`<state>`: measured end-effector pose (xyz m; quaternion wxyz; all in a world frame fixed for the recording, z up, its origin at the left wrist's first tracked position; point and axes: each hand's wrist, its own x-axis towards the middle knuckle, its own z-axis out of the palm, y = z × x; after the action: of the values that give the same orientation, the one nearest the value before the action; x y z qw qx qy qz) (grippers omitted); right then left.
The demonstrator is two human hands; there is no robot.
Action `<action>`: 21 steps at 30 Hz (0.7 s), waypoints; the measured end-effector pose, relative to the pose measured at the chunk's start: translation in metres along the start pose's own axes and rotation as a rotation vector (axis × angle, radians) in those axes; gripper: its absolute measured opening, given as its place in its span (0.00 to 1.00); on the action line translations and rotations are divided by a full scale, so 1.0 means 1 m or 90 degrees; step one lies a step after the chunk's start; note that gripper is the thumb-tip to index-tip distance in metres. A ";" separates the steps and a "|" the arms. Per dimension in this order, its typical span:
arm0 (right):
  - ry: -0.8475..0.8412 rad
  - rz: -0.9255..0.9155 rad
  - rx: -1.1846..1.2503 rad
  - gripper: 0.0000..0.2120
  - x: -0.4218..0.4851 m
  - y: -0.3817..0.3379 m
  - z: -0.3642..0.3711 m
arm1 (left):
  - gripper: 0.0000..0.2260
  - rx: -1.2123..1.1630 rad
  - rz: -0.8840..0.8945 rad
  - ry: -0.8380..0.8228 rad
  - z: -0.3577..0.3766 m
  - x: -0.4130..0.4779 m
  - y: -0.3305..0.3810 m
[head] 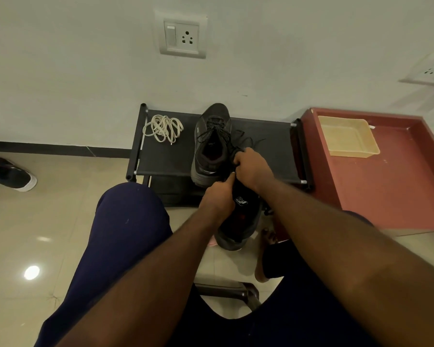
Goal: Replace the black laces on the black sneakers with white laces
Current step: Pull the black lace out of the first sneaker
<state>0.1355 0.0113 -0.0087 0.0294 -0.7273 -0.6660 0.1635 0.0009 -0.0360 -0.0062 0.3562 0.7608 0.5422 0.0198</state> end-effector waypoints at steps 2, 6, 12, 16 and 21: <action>-0.047 -0.070 -0.065 0.11 0.002 0.002 -0.005 | 0.30 -0.006 -0.003 0.010 0.001 -0.001 0.001; -0.089 -0.135 -0.125 0.10 0.004 0.005 -0.017 | 0.33 0.003 -0.011 0.006 0.002 0.000 0.003; 0.043 0.078 0.092 0.08 0.002 0.008 -0.015 | 0.33 0.005 -0.026 -0.001 0.000 0.003 0.003; 0.063 0.139 0.183 0.10 -0.002 0.011 -0.013 | 0.29 -0.030 -0.026 0.006 0.000 -0.002 0.004; -0.064 -0.054 0.000 0.26 0.002 0.005 -0.015 | 0.24 -0.051 -0.021 0.016 0.000 -0.001 0.005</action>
<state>0.1445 0.0156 0.0037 0.0023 -0.6894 -0.6967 0.1985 0.0042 -0.0375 -0.0027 0.3795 0.7367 0.5578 0.0451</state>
